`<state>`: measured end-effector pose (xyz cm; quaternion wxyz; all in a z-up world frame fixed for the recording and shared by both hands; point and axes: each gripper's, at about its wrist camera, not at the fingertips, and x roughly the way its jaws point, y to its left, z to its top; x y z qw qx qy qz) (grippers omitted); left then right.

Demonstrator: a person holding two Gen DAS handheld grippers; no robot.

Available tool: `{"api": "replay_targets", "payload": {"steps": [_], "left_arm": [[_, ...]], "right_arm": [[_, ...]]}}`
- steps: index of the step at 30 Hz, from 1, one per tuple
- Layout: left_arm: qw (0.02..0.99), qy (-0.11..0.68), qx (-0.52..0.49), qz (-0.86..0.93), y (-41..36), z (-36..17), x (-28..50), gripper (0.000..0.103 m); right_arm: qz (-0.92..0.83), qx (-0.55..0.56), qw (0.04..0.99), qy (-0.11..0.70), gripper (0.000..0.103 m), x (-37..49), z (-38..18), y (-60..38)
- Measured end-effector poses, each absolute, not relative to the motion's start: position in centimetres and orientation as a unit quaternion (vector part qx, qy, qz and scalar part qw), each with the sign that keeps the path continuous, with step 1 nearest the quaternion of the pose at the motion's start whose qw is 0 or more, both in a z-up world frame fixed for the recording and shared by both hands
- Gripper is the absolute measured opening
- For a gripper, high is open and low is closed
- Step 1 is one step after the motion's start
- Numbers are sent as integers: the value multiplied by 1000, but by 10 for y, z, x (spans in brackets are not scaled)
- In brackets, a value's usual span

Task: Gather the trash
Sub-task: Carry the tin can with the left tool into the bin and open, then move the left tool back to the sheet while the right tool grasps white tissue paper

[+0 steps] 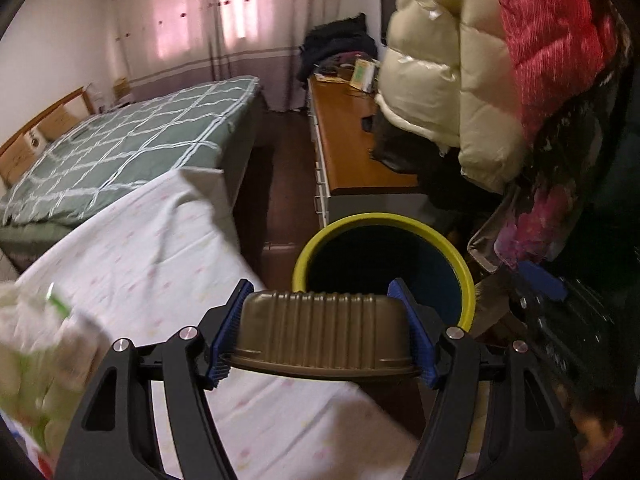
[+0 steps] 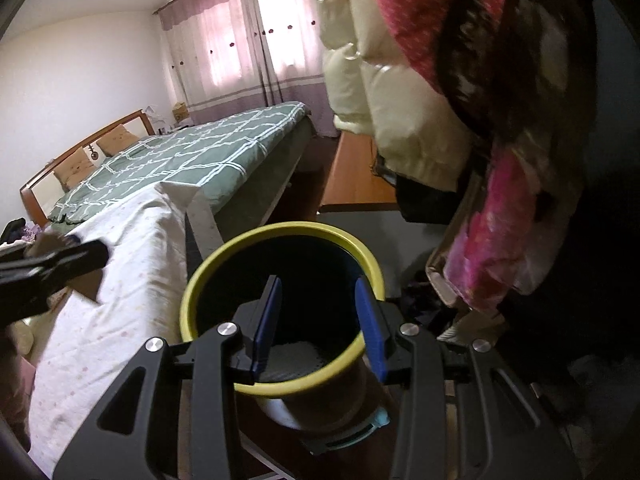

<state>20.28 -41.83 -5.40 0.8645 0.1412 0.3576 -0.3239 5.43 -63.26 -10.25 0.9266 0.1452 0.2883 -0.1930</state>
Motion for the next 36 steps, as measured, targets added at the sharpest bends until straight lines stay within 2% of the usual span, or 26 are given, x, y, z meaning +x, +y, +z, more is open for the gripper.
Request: {"api": "replay_targets", "payload": {"steps": [6, 8, 9, 10, 11, 16, 25, 36], "left_arm": [[850, 370, 165, -338, -469, -72, 216, 70], [846, 379, 168, -336, -483, -81, 223, 71], [845, 382, 170, -334, -488, -84, 227, 73], [844, 385, 171, -331, -492, -88, 230, 83], [845, 386, 170, -328, -495, -91, 233, 88], [847, 398, 151, -319, -483, -85, 234, 89], [887, 348, 90, -290, -346, -33, 196, 92], [953, 292, 16, -86, -111, -7, 160, 94]], "right_arm": [[-199, 153, 924, 290, 38, 50, -108, -646], [-199, 154, 923, 290, 41, 50, -109, -649], [-200, 153, 923, 291, 42, 50, -109, -649], [-201, 152, 923, 292, 43, 50, -109, -650], [-202, 152, 922, 293, 43, 51, -110, -651], [-206, 152, 921, 293, 43, 49, -108, -650], [-162, 136, 930, 300, 44, 69, -103, -614], [17, 100, 948, 302, 44, 127, -66, -487]]}}
